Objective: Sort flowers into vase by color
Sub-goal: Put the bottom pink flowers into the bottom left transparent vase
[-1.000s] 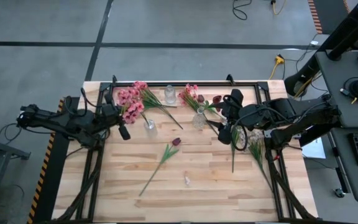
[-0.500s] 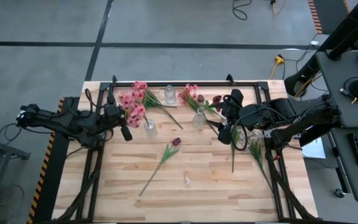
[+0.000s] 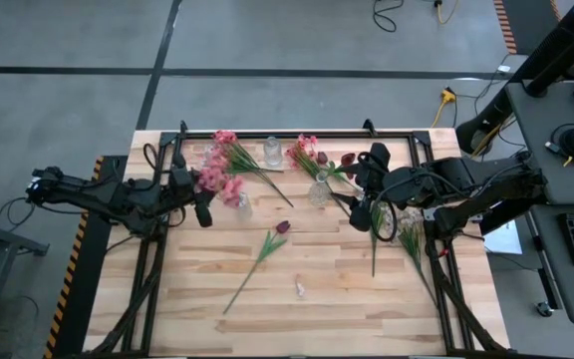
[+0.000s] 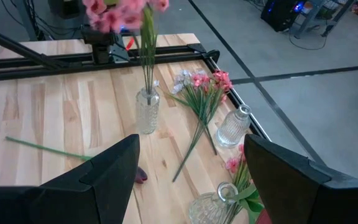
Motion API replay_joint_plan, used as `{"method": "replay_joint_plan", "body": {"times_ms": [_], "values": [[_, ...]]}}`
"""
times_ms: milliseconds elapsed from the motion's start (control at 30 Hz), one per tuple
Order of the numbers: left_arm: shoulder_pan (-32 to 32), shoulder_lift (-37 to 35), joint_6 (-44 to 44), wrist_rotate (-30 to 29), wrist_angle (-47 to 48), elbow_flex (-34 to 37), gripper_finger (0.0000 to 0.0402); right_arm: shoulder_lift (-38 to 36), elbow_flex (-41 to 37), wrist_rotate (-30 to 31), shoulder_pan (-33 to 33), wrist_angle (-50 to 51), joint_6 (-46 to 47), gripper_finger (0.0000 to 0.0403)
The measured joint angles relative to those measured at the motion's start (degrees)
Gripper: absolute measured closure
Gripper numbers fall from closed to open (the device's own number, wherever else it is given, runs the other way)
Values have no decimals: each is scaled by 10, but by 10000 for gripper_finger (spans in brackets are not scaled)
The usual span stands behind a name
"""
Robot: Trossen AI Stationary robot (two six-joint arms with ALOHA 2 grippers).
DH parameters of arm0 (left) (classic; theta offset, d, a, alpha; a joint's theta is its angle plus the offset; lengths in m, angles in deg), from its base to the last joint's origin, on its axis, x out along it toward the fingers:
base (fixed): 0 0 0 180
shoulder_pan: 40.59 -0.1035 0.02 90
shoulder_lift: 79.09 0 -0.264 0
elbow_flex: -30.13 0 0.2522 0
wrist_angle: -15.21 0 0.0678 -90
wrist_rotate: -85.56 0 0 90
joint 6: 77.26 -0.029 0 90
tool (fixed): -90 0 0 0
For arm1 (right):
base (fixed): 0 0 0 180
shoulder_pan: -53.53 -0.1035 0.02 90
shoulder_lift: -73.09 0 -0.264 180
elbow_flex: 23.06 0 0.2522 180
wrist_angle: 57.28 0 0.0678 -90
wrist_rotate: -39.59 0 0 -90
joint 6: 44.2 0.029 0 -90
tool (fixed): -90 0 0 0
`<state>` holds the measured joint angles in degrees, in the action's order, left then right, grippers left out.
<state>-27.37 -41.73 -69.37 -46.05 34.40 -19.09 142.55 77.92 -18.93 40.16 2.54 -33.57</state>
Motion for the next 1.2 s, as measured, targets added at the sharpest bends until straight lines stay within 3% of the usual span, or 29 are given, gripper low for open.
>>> {"method": "replay_joint_plan", "body": {"times_ms": [333,733,833,1200], "values": [[1,-18,8,2,44,-15,231,0,0,0,0,2,7,122],[1,-19,80,41,233,-116,221,0,0,0,0,4,9,122],[1,-8,114,77,271,-123,214,0,0,0,0,4,9,122],[1,45,167,118,385,-174,114,0,0,0,0,4,15,122]]}}
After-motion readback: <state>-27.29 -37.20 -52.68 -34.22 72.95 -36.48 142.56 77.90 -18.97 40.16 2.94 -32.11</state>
